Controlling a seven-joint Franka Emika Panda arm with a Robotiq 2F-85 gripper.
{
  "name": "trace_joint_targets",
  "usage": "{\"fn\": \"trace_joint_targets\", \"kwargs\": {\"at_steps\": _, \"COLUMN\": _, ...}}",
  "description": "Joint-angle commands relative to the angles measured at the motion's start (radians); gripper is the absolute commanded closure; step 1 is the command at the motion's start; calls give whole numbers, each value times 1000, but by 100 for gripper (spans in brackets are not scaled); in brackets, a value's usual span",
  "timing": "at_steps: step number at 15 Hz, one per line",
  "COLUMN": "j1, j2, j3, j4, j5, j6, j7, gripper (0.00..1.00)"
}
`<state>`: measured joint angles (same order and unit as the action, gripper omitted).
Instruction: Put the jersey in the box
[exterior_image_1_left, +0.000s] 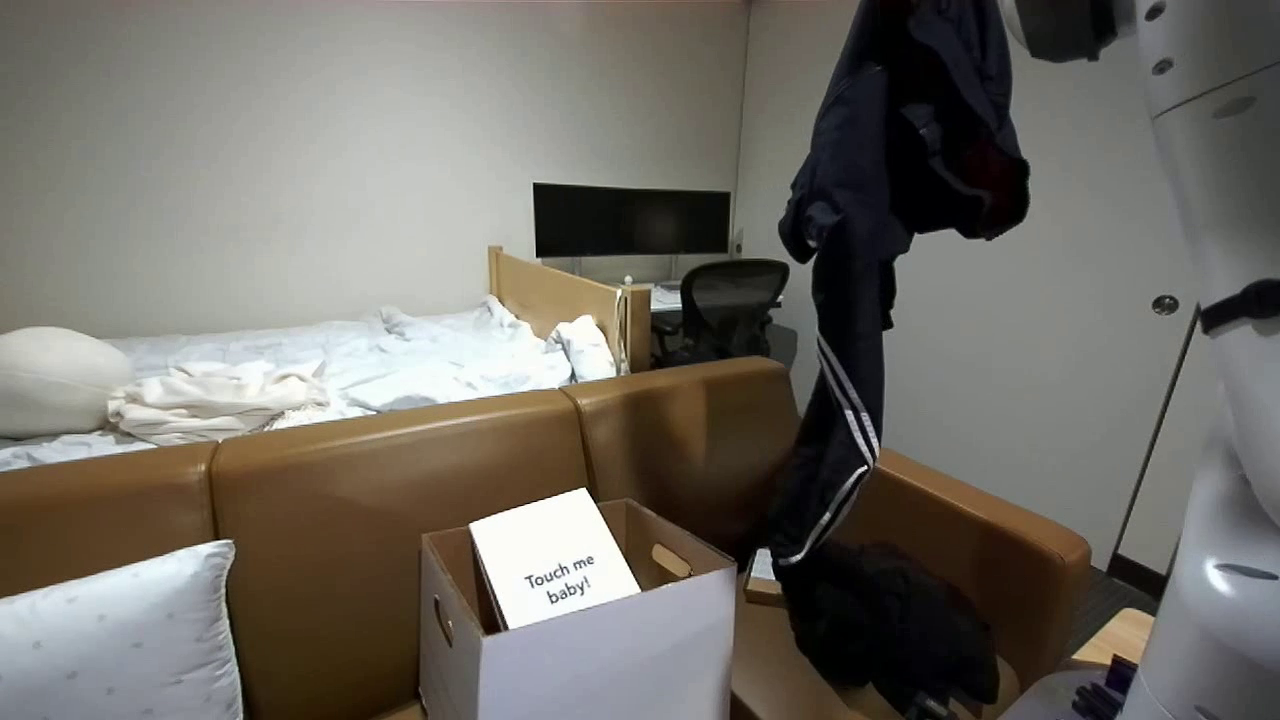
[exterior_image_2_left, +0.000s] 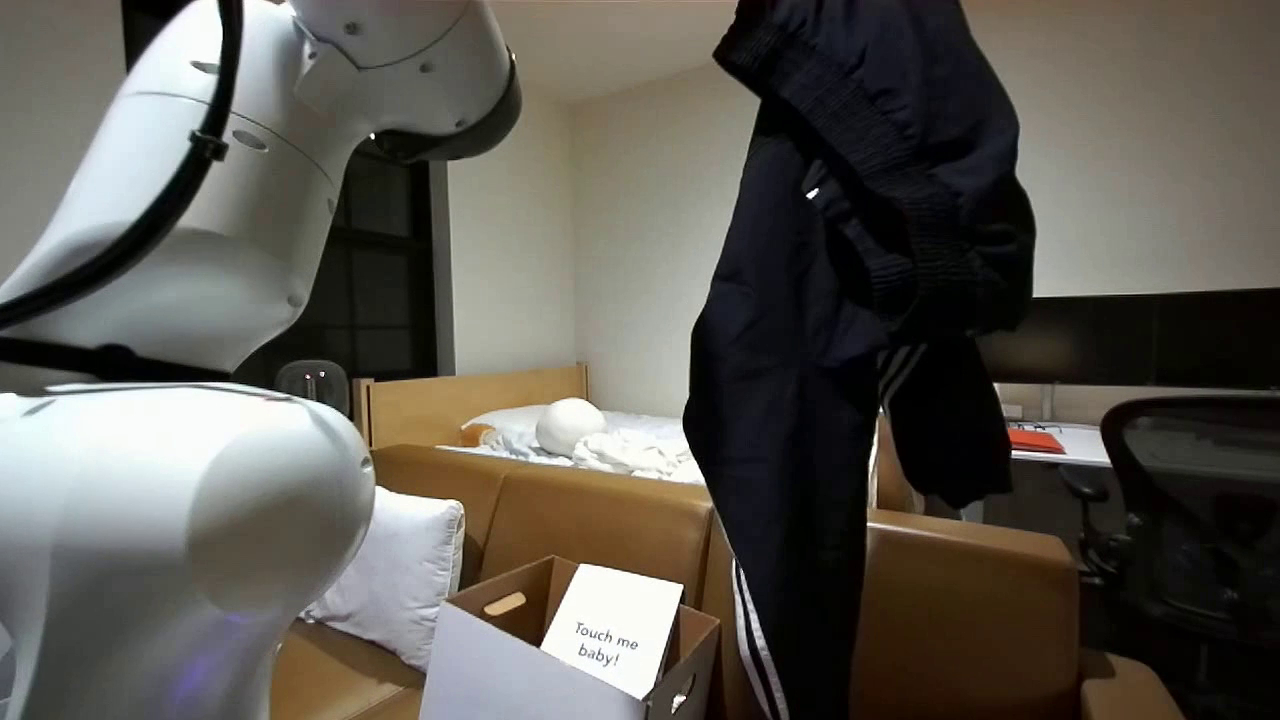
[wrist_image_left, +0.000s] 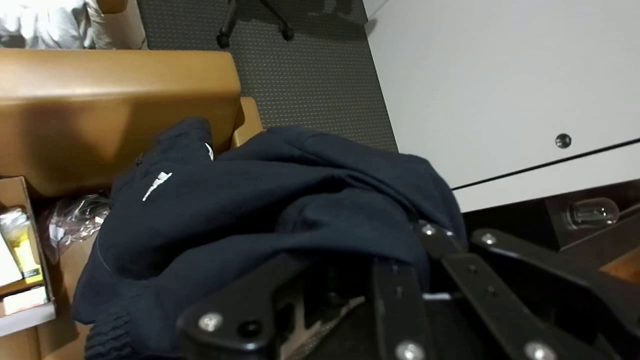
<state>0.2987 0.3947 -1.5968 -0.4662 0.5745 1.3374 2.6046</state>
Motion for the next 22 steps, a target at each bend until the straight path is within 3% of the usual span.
{"fn": "trace_joint_targets", "kwargs": {"at_steps": 1, "j1": 71, "j2": 22, "j3": -274, "j4": -121, "j5": 174, "j6": 35, "j7": 0, "gripper": 99}}
{"fn": "trace_joint_targets", "kwargs": {"at_steps": 4, "j1": 132, "j2": 82, "j3": -508, "j4": -252, "j5": 352, "j6": 82, "j7": 0, "gripper": 99}}
{"fn": "trace_joint_targets", "kwargs": {"at_steps": 9, "j1": 328, "j2": 290, "j3": -874, "j4": -551, "j5": 699, "j6": 195, "j7": 0, "gripper": 99}}
{"fn": "trace_joint_targets", "kwargs": {"at_steps": 12, "j1": 341, "j2": 460, "j3": -1048, "j4": -710, "j5": 914, "j6": 171, "j7": 0, "gripper": 99}}
{"fn": "trace_joint_targets", "kwargs": {"at_steps": 13, "j1": 372, "j2": 525, "j3": -1073, "j4": -763, "j5": 938, "j6": 218, "j7": 0, "gripper": 99}}
{"fn": "trace_joint_targets", "kwargs": {"at_steps": 14, "j1": 361, "j2": 380, "j3": -986, "j4": -609, "j5": 810, "j6": 132, "j7": 0, "gripper": 98}}
{"fn": "trace_joint_targets", "kwargs": {"at_steps": 18, "j1": 399, "j2": 504, "j3": -1030, "j4": -711, "j5": 846, "j6": 188, "j7": 1, "gripper": 99}}
{"fn": "trace_joint_targets", "kwargs": {"at_steps": 22, "j1": 675, "j2": 522, "j3": -1007, "j4": -940, "j5": 743, "j6": 171, "j7": 1, "gripper": 99}}
